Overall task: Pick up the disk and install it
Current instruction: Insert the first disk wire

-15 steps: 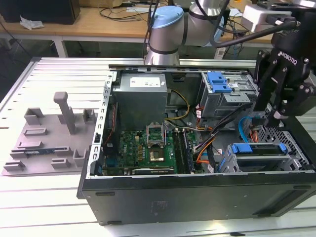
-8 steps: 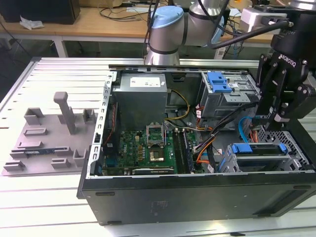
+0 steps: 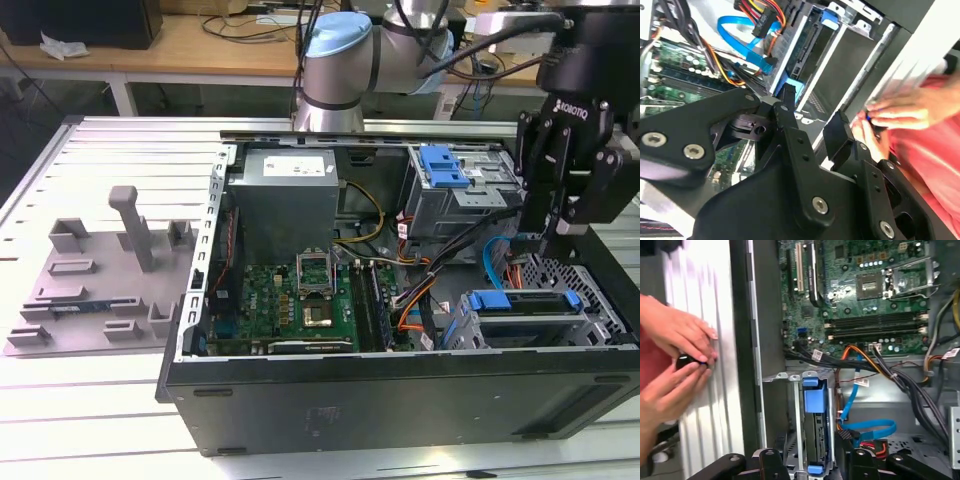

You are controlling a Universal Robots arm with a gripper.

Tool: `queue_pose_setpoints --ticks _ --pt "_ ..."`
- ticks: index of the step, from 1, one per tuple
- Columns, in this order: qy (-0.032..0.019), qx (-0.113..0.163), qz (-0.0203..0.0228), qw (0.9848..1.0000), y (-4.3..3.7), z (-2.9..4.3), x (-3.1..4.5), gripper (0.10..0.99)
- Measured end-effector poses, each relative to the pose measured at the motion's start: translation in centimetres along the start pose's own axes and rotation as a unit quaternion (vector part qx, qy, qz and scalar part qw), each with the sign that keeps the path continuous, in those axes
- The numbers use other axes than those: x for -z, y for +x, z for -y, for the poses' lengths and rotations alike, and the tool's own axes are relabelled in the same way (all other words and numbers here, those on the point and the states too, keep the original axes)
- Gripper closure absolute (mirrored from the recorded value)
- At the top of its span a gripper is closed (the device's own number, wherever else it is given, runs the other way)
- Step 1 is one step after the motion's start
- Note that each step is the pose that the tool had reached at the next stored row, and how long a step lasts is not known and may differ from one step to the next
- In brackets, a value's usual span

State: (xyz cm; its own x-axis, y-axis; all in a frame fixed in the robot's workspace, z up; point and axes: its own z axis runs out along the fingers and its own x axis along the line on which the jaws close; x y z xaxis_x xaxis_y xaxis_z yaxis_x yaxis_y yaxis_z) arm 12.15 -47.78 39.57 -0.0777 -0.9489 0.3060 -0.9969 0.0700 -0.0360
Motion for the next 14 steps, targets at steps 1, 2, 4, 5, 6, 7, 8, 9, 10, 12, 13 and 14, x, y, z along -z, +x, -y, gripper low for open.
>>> queue_pose_setpoints --ticks 1,2,4,5,6,7,8,9,10,12,13,14 --pt "0.0011 0.0 -0.0144 0.9999 -0.68 0.03 0.15 0.584" --pt "0.0011 0.0 -0.0222 0.9998 -1.15 0.25 0.21 0.584" --pt "-0.0032 0.002 -0.0236 0.9997 -1.55 1.11 0.05 0.584" --pt "-0.0085 0.004 -0.0243 0.9997 -1.93 2.1 -0.04 0.584" --pt "-0.0115 0.005 -0.0244 0.9996 -2.12 2.6 -0.1 0.584" --pt "-0.0139 0.006 -0.0244 0.9996 -2.34 2.97 -0.15 0.584" --pt "-0.0154 0.006 -0.0272 0.9995 -2.81 3.26 -0.15 0.584" --pt "-0.0149 0.006 -0.0348 0.9993 -3.26 3.31 -0.08 0.584" --pt "-0.0142 0.006 -0.0458 0.9988 -3.83 3.34 0.05 0.584" --pt "-0.0132 0.006 -0.0598 0.9981 -5.23 3.35 0.22 0.584" --pt "-0.0141 0.004 -0.0598 0.9981 -5.36 3.36 0.09 0.584" --pt "-0.0159 -0.001 -0.0599 0.9981 -5.38 3.38 0.02 0.584"
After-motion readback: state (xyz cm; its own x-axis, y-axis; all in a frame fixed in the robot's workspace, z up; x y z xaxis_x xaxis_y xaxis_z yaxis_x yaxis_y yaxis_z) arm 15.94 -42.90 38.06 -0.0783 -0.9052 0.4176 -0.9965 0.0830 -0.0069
